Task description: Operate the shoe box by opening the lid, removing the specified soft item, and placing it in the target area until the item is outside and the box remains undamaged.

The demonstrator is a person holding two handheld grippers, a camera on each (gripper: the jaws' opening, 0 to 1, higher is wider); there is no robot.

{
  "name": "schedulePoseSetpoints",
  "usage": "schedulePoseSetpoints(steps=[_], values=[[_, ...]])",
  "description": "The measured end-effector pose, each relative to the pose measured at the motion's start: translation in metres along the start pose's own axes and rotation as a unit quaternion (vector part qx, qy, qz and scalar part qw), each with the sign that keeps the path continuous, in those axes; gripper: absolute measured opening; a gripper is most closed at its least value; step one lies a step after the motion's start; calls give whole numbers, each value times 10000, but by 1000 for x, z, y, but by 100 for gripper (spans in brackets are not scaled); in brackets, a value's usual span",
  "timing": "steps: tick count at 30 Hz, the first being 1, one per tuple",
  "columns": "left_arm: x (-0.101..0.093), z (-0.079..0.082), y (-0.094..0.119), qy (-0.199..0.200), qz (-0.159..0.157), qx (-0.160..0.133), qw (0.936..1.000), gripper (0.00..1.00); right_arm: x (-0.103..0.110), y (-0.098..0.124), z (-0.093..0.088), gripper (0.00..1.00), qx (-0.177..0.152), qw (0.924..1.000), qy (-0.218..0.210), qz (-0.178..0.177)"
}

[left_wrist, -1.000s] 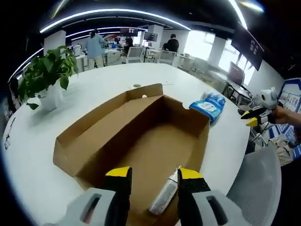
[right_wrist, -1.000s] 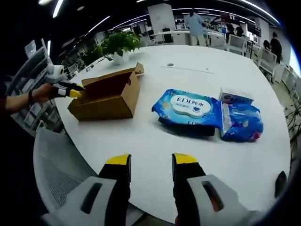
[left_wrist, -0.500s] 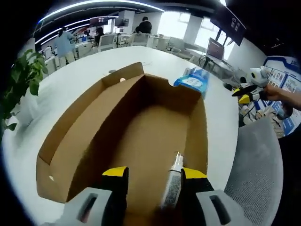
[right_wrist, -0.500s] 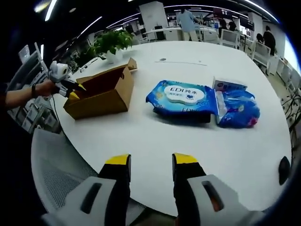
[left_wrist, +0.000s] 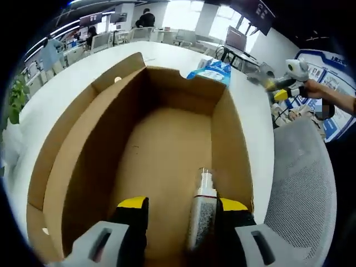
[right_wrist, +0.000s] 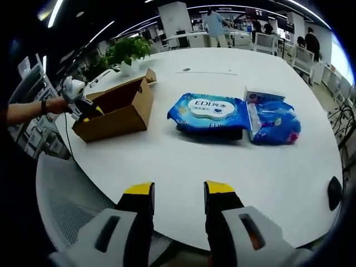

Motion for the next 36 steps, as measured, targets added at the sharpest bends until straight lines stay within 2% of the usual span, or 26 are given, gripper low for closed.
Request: schedulePoseSetpoints(steps=[5, 7, 9, 11, 15, 22, 28, 32, 34, 36], values=[[-2, 0, -4, -100, -52, 52, 9999, 51, 1, -2, -1, 33, 13, 10000, -8, 5], [0, -6, -7, -351, 66, 245, 9991, 50, 4, -3, -1, 33, 35, 10000, -8, 4], [-3, -7, -9, -426, 101, 286, 9986, 49, 6, -4, -2, 34, 49, 10000, 3, 22], [2, -15, -9, -654, 253, 528, 9961, 48, 6, -4, -3, 34, 56, 10000, -5, 29], [1, -18, -13, -821, 365, 631, 9940, 46, 7, -5, -3, 33, 66, 10000, -7, 40], [3, -15, -18, -979, 371, 506, 9932, 32, 8, -7, -2, 33, 63, 10000, -14, 62], [1, -12, -23, -840, 335, 355, 9953, 22, 11, -7, -2, 32, 76, 9999, -8, 88], [3, -11, -23, -730, 380, 356, 9960, 20, 13, -7, -2, 32, 95, 9999, -6, 103], [2, -11, -23, -652, 282, 389, 9967, 20, 14, -7, -2, 32, 90, 9999, -10, 111], [1, -10, -21, -661, 349, 340, 9966, 20, 15, -7, -2, 32, 93, 9999, -9, 136]])
Point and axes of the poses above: the point that each gripper's makers call its tool centre point, and the gripper's own axes: y roughly backward along the fingers, x roughly to its left, z roughly out of its top, the point moved 2 cm from there along y, roughly backward along the fingers, and after that the axes turned 6 degrees about y, right-handed, at the moved point
